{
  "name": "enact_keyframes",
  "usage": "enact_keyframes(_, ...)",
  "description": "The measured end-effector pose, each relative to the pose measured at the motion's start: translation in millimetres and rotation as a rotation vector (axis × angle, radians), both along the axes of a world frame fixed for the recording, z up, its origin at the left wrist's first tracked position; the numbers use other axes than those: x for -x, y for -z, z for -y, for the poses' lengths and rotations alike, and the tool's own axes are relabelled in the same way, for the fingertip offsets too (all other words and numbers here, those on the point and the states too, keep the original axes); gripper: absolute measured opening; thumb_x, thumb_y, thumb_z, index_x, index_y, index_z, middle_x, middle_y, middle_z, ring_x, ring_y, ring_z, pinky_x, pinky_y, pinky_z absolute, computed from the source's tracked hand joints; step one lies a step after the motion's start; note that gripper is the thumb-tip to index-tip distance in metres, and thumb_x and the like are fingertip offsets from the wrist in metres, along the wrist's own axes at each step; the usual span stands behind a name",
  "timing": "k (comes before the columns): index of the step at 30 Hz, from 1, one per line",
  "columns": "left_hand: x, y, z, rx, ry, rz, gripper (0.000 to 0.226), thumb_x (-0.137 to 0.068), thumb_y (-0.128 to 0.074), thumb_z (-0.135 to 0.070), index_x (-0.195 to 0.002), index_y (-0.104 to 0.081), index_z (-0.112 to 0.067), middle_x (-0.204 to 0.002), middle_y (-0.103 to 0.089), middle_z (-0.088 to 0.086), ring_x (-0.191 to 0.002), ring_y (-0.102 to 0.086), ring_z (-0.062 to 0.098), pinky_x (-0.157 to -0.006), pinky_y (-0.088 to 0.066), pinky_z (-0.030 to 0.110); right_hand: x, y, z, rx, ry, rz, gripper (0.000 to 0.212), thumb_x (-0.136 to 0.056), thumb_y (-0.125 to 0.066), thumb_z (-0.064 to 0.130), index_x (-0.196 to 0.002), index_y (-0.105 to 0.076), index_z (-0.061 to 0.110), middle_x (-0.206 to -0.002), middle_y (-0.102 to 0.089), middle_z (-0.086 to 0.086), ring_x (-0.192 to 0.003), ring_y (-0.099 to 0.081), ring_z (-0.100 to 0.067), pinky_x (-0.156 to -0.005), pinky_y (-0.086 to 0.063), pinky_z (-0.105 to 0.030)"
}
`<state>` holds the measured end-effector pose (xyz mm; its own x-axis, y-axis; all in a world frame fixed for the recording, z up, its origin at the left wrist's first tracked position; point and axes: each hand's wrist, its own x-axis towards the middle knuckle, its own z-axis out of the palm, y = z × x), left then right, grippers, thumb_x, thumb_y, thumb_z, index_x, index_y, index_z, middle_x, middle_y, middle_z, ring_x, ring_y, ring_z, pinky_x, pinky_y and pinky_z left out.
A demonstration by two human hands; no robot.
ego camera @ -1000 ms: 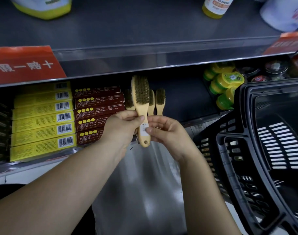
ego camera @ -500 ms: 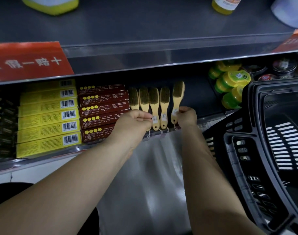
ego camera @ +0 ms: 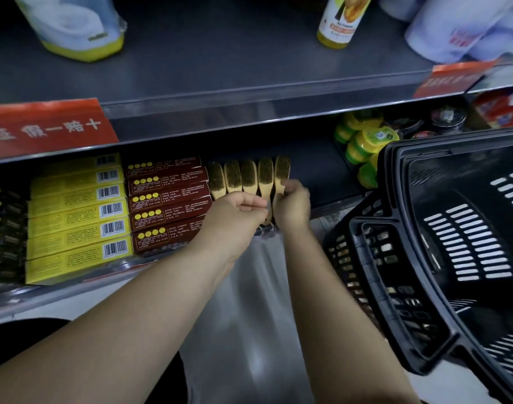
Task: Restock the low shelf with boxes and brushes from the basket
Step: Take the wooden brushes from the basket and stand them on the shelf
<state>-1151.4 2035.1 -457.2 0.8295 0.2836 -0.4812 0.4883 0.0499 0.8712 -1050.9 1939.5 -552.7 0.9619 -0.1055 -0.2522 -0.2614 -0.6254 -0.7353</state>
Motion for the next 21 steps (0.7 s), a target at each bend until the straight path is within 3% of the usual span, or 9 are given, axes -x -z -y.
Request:
enact_keyframes(5,0.2,-21.9,18.3,-0.11,-0.014,0.137,0.016,-0.086,-0.059,-0.008,-0.095,-0.067,-0.018,-0.086,-0.066,-0.005,-0.07,-0.056,0.0,-0.049,-0.038,0.0,28.6,-78.5,11.5,-0.105,-0.168,0.145,0.028,-0.087,-0.051,0.001,-0.106,-0.061,0.02,-0.114,-0.057,-0.009,-0.092,-0.06,-0.019,-0.085,-0.049,-0.03)
enact_keyframes(9,1.4,-34.0,43.2,-0.234,0.103,0.231,0.015,-0.087,-0.057,-0.008,-0.097,-0.066,-0.016,-0.087,-0.064,-0.003,-0.077,-0.057,0.007,-0.059,-0.039,0.006,37.5,-134.8,66.0,0.018,-0.314,0.245,0.026,-0.085,-0.056,0.001,-0.096,-0.062,0.023,-0.107,-0.061,-0.006,-0.089,-0.06,-0.015,-0.085,-0.048,-0.028)
enact_keyframes(13,3.2,-44.9,78.5,-0.305,0.352,0.361,0.014,-0.088,-0.058,-0.008,-0.097,-0.062,-0.017,-0.088,-0.06,-0.003,-0.082,-0.056,0.012,-0.071,-0.044,0.017,46.4,-158.3,138.9,0.157,-0.235,0.266,0.023,-0.084,-0.059,0.006,-0.098,-0.06,0.024,-0.105,-0.061,-0.005,-0.089,-0.059,-0.017,-0.085,-0.048,-0.031)
enact_keyframes(17,1.5,-51.8,109.8,-0.603,0.681,0.489,0.03,-0.09,-0.058,-0.026,-0.12,-0.057,-0.024,-0.115,-0.058,-0.007,-0.107,-0.053,0.01,-0.091,-0.043,0.025,61.9,-151.7,191.1,0.164,-0.12,0.034,0.023,-0.09,-0.059,0.02,-0.112,-0.058,0.013,-0.101,-0.061,-0.004,-0.088,-0.059,-0.019,-0.079,-0.049,-0.032)
enact_keyframes(19,-3.2,-52.9,124.5,-0.695,0.796,0.529,0.037,-0.091,-0.056,-0.031,-0.128,-0.052,-0.026,-0.126,-0.054,-0.006,-0.118,-0.048,0.013,-0.098,-0.04,0.029,71.6,-147.6,206.8,-0.008,-0.112,-0.183,0.015,-0.095,-0.053,0.022,-0.103,-0.061,0.012,-0.079,-0.062,0.001,-0.068,-0.057,-0.013,-0.056,-0.047,-0.023)
enact_keyframes(21,-12.5,-50.6,137.4,-0.783,0.872,0.563,0.04,-0.094,-0.051,-0.033,-0.133,-0.047,-0.027,-0.136,-0.047,-0.008,-0.127,-0.039,0.014,-0.103,-0.032,0.029,76.1,-146.3,217.7,-0.168,-0.113,-0.349,0.018,-0.098,-0.048,0.02,-0.088,-0.062,0.014,-0.056,-0.057,0.009,-0.042,-0.049,-0.002,-0.037,-0.036,-0.013)
